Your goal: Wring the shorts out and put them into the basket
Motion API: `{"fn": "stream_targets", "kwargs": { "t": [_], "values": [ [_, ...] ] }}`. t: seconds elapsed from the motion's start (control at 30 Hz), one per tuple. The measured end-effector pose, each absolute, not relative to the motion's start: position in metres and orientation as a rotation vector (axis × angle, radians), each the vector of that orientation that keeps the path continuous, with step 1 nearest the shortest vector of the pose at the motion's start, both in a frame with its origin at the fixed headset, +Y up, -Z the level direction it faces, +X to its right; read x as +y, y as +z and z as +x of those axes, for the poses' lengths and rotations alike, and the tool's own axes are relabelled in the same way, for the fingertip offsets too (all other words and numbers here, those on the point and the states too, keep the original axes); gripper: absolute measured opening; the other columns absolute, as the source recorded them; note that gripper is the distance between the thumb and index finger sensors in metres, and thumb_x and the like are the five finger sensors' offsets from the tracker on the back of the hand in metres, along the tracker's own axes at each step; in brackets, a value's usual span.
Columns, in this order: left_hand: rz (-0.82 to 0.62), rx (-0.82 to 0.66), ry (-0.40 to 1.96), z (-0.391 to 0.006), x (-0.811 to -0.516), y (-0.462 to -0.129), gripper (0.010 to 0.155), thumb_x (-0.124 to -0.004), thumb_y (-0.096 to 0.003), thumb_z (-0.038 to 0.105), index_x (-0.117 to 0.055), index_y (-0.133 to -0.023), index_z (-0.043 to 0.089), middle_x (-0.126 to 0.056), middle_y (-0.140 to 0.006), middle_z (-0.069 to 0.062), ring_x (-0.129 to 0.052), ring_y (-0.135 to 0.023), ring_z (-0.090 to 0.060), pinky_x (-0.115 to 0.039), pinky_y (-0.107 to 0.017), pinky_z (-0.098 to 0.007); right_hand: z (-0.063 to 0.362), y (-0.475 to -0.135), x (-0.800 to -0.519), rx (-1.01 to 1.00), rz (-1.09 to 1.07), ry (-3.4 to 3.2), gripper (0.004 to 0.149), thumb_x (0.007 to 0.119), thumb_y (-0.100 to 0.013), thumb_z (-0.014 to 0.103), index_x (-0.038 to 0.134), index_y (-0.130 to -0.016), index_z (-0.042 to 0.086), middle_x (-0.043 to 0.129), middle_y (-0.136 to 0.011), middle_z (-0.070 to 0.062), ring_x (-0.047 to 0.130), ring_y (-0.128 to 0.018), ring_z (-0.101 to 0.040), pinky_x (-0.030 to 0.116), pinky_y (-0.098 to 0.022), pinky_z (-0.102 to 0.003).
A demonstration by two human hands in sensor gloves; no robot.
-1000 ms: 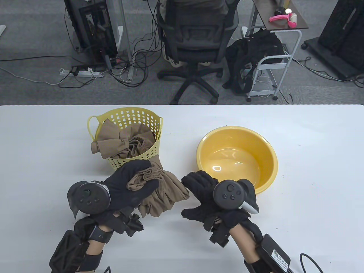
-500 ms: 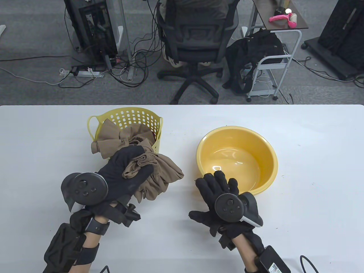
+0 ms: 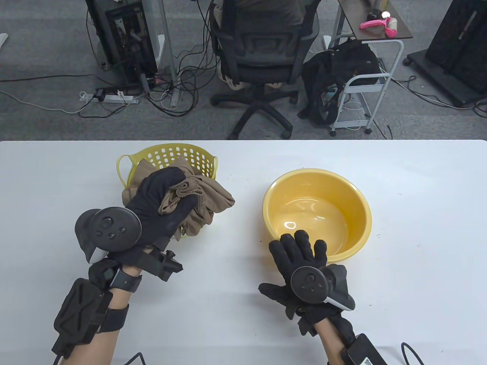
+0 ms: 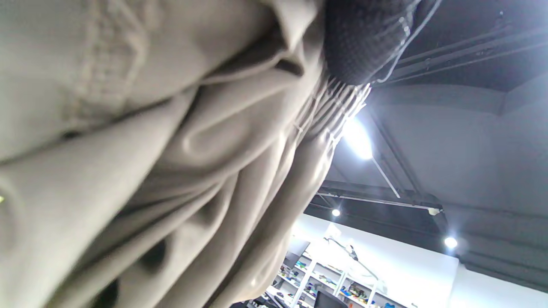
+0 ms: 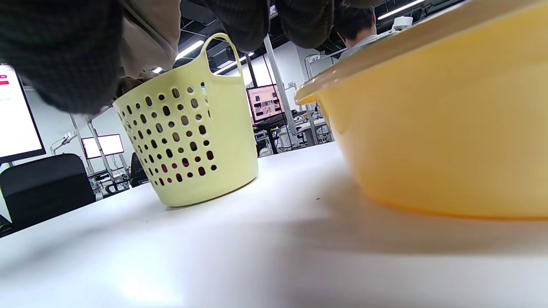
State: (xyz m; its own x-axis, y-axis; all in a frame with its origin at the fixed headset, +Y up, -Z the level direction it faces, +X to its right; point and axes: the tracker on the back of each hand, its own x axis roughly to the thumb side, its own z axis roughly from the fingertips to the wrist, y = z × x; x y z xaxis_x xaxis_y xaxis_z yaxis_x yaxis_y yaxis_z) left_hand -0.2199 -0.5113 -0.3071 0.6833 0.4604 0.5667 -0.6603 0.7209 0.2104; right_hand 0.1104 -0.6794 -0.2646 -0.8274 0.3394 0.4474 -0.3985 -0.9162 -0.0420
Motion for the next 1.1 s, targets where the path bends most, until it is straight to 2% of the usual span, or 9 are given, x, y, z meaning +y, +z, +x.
{"fn": "stream_targets", "kwargs": {
  "t": [0.3,0.5,0.63,0.87,1.0,1.1],
  "values": [
    [0.446,-0.447,0.479,-0.227,-0.498,-0.334,0.059,-0.08,-0.0571,0.042,-0.047,-0.105,0.032,-0.056,-0.115,-0.012,-0.069,-0.098,-0.046,-0.054,-0.074,-0.065,0.115,-0.263,-0.677,-0.212,0.613,2.677,0.098,0.083,-0.042,0.069,0.048,-0.11,0.008,0.043,-0.112,-0.028,0.029,-0.102,-0.058,0.023,-0.062,-0.081],
    [0.39,-0.378,0.45,-0.231,-0.518,-0.359,0.057,-0.076,-0.0549,0.045,-0.043,-0.102,0.043,-0.044,-0.12,-0.008,-0.059,-0.105,-0.045,-0.047,-0.076,-0.065,0.116,-0.262,-0.677,-0.22,0.618,2.678,0.098,0.083,-0.042,0.069,0.048,-0.11,0.008,0.044,-0.112,-0.028,0.03,-0.102,-0.058,0.023,-0.062,-0.081],
    [0.342,-0.31,0.504,-0.234,-0.536,-0.374,0.057,-0.075,-0.0549,0.047,-0.042,-0.101,0.047,-0.043,-0.121,-0.007,-0.056,-0.107,-0.045,-0.044,-0.075,-0.067,0.116,-0.262,-0.677,-0.225,0.621,2.675,0.098,0.083,-0.042,0.069,0.049,-0.11,0.008,0.042,-0.112,-0.028,0.03,-0.102,-0.057,0.023,-0.062,-0.081],
    [0.244,-0.208,0.44,-0.233,-0.562,-0.389,0.058,-0.072,-0.0582,0.052,-0.041,-0.106,0.043,-0.037,-0.124,-0.014,-0.043,-0.111,-0.052,-0.034,-0.07,-0.074,0.116,-0.261,-0.677,-0.215,0.634,2.675,0.098,0.083,-0.042,0.069,0.049,-0.11,0.008,0.044,-0.112,-0.028,0.03,-0.102,-0.057,0.023,-0.062,-0.081],
    [0.154,-0.184,0.373,-0.231,-0.572,-0.393,0.05,-0.065,-0.0616,0.05,-0.053,-0.108,0.037,-0.037,-0.125,-0.019,-0.038,-0.111,-0.058,-0.03,-0.067,-0.077,0.116,-0.261,-0.677,-0.22,0.638,2.675,0.098,0.083,-0.042,0.069,0.049,-0.11,0.008,0.044,-0.112,-0.028,0.03,-0.102,-0.058,0.023,-0.062,-0.081],
    [0.083,-0.159,0.318,-0.23,-0.578,-0.394,0.051,-0.065,-0.0613,0.049,-0.055,-0.109,0.034,-0.037,-0.125,-0.021,-0.037,-0.11,-0.06,-0.029,-0.066,-0.078,0.115,-0.261,-0.678,-0.215,0.638,2.672,0.097,0.083,-0.042,0.069,0.049,-0.11,0.008,0.043,-0.112,-0.028,0.03,-0.102,-0.058,0.023,-0.062,-0.08]
  ]
}}
